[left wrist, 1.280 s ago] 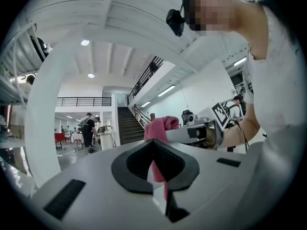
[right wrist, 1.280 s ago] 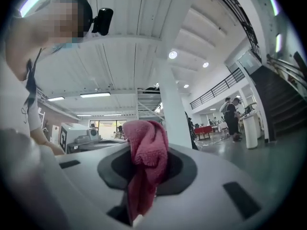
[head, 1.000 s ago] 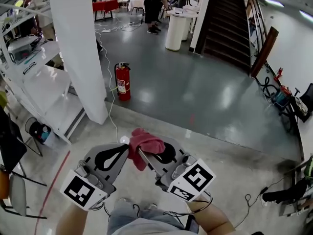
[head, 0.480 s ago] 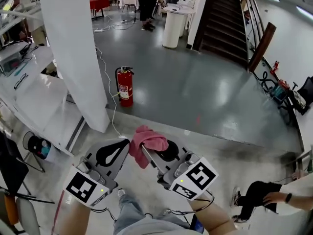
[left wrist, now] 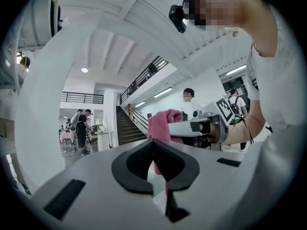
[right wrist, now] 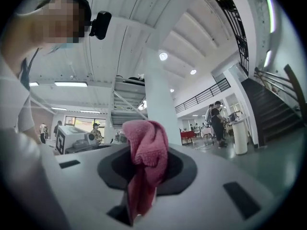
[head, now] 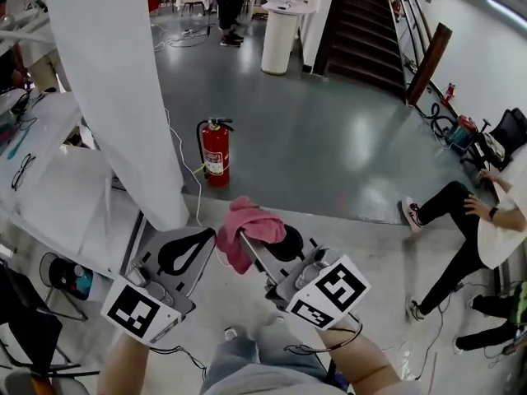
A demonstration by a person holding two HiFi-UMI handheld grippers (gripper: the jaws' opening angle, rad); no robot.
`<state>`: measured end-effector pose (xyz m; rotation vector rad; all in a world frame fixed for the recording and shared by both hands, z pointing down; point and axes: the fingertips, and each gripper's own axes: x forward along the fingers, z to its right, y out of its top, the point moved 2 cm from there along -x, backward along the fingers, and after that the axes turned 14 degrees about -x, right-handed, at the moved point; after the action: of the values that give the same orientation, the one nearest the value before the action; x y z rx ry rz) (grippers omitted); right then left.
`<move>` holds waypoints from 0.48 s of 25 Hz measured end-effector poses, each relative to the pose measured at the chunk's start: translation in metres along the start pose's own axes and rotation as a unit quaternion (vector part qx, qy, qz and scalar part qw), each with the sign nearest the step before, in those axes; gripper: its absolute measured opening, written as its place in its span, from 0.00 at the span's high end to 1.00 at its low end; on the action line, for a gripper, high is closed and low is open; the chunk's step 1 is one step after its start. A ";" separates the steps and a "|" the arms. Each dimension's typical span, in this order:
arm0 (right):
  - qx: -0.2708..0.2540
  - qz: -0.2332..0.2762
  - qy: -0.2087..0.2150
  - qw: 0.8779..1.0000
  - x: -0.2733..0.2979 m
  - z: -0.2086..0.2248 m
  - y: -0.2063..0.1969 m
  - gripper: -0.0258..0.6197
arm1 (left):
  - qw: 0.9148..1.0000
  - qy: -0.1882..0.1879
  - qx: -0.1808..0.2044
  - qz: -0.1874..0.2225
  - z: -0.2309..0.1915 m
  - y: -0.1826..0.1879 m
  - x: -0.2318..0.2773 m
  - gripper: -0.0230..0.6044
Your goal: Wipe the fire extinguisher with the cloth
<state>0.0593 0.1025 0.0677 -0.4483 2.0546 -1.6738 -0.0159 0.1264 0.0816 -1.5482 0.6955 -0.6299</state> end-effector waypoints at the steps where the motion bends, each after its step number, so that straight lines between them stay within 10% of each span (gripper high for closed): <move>1: -0.003 -0.004 -0.001 1.000 0.007 0.001 -0.003 0.82 | 1.000 -0.001 -0.001 0.004 -0.009 0.000 0.000 0.95; 12: -0.006 -0.019 -0.035 0.999 0.114 0.063 -0.049 0.82 | 1.000 -0.022 -0.009 -0.011 -0.129 -0.003 0.041 0.95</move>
<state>-0.0052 -0.0188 0.0892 -0.5450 2.0193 -1.6443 -0.0837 0.0100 0.0959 -1.5828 0.6533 -0.6071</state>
